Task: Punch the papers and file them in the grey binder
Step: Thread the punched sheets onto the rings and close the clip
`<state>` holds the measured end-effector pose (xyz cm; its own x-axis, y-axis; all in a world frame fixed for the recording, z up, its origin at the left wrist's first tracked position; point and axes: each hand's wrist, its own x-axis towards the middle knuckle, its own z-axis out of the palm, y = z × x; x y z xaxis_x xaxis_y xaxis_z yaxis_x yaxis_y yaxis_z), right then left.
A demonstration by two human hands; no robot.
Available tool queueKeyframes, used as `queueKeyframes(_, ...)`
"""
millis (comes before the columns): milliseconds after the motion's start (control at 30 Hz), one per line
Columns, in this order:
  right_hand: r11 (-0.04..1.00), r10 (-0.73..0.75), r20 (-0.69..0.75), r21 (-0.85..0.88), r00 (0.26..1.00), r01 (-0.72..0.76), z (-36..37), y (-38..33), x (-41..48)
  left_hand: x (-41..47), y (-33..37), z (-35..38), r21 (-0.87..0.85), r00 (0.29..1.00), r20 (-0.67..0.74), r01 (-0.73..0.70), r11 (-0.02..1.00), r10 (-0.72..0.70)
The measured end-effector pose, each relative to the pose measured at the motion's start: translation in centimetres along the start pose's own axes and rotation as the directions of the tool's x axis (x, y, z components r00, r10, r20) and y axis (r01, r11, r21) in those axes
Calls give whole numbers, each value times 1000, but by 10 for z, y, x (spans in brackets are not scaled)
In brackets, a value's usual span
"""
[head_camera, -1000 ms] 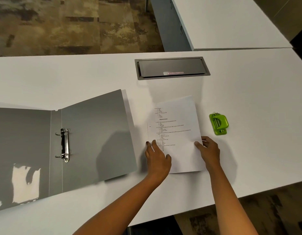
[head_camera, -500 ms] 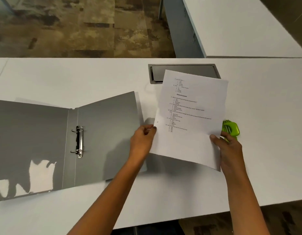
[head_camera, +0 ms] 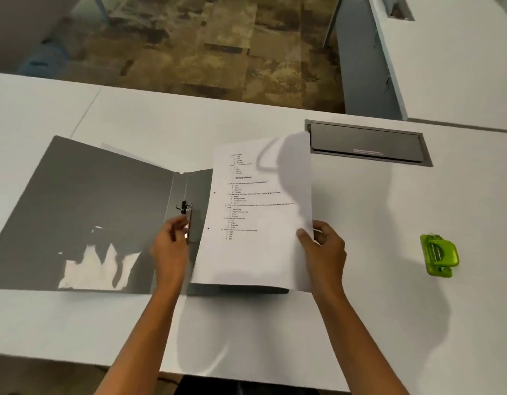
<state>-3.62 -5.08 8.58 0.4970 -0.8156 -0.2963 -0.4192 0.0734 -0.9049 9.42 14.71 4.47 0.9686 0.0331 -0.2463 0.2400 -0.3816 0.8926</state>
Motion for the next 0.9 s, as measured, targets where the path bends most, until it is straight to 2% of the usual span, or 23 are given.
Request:
queueKeyframes(67, 1000, -8, 10, -17, 1000, 8, 13, -4, -5, 7, -25, -11, 179, 997, -66, -26, 984, 39)
queueKeyframes(133, 999, -20, 17, -31, 1000, 20, 23, -6, -8, 8, -48, -15, 248, 996, -69, -36, 968, 55)
queueKeyframes(267, 996, -32, 30, -77, 999, 34, 44, -6, -12, 2, -73, -14, 113, 997, 29, 65, 991, -69)
queueKeyframes(467, 991, -45, 51, -126, 998, 52, 62, -7, -15, 5, -93, -12, 241, 993, 112, -57, 969, 30)
queueKeyframes(567, 986, -66, 55, -147, 996, 73, 70, -8, -14, 9, -95, -11, 332, 989, 119, -123, 935, 88)
queueKeyframes(733, 984, -75, 71, -155, 995, 86, 75, -8, -14, 3, -104, -10, 390, 977, 120, -209, 897, 176)
queueKeyframes(900, 982, -84, 72, -166, 994, 95, 80, -9, -13, 5, -111, -6, 442, 971, 96, -240, 864, 221)
